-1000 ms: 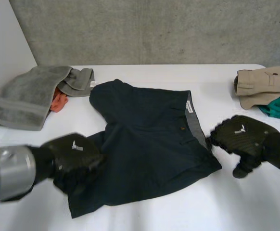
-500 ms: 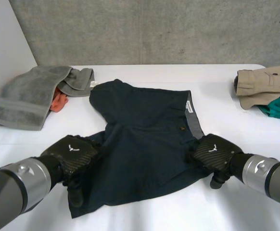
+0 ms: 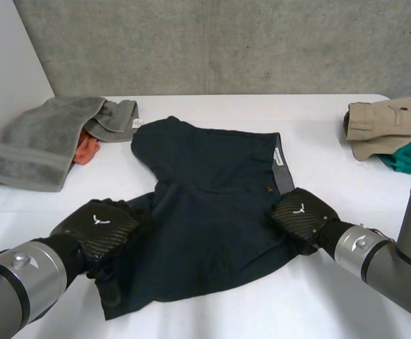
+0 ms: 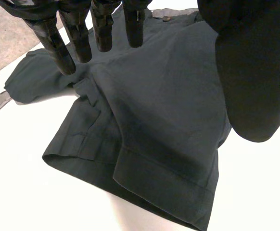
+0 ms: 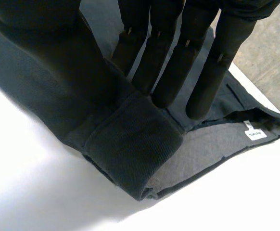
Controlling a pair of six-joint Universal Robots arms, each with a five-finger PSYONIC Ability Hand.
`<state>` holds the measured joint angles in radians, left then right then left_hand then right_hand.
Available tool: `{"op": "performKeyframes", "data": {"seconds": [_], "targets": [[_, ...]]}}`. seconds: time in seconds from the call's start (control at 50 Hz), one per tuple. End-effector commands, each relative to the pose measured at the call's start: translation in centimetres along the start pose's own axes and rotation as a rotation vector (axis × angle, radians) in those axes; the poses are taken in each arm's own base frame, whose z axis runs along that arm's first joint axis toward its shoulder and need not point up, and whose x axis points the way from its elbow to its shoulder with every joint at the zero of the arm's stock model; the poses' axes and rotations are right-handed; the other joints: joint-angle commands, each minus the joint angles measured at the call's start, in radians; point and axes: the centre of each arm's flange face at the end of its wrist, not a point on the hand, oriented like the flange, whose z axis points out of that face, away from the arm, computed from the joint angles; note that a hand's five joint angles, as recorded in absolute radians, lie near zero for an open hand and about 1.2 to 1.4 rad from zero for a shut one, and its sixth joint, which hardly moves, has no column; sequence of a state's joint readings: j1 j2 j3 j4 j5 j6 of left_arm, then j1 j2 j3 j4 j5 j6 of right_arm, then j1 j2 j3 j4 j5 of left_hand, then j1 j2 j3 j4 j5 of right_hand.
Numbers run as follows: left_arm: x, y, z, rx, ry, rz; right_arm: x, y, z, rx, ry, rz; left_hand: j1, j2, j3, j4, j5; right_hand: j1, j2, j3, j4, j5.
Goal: Fold the laundry.
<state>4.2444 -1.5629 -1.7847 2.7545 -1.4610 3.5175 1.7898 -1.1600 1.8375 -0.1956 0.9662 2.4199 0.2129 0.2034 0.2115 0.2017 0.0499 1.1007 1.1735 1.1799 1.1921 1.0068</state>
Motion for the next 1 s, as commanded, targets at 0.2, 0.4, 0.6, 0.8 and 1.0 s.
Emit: {"op": "performKeyframes", "data": {"seconds": [0.2, 0.4, 0.6, 0.8, 1.0], "targets": [[0.0, 0.1, 0.9, 0.015, -0.01, 0.013, 1.6, -4.1, 2.1, 0.07, 0.016, 0.145, 0.112, 0.121, 0.113, 0.123, 0.1, 0.296, 0.223, 0.216, 0.204, 0.215], [-0.2, 0.7, 3.5, -0.041, -0.01, 0.01, 3.7, -5.9, 5.0, 0.06, 0.135, 0.337, 0.191, 0.201, 0.193, 0.203, 0.18, 0.296, 0.223, 0.216, 0.204, 0.215], [0.0, 1.4, 6.7, -0.115, -0.012, 0.009, 3.6, -6.8, 5.6, 0.04, 0.173, 0.398, 0.273, 0.283, 0.275, 0.285, 0.262, 0.296, 0.223, 0.216, 0.204, 0.215], [2.2, 1.8, 8.1, -0.139, 0.034, 0.016, 4.0, -7.7, 6.1, 0.058, 0.224, 0.424, 0.405, 0.415, 0.407, 0.416, 0.394, 0.296, 0.223, 0.216, 0.204, 0.215], [2.7, 2.4, 9.2, -0.13, 0.004, 0.038, 4.7, -7.7, 6.0, 0.063, 0.236, 0.436, 1.183, 1.193, 1.185, 1.195, 1.172, 0.296, 0.223, 0.216, 0.204, 0.215]]}}
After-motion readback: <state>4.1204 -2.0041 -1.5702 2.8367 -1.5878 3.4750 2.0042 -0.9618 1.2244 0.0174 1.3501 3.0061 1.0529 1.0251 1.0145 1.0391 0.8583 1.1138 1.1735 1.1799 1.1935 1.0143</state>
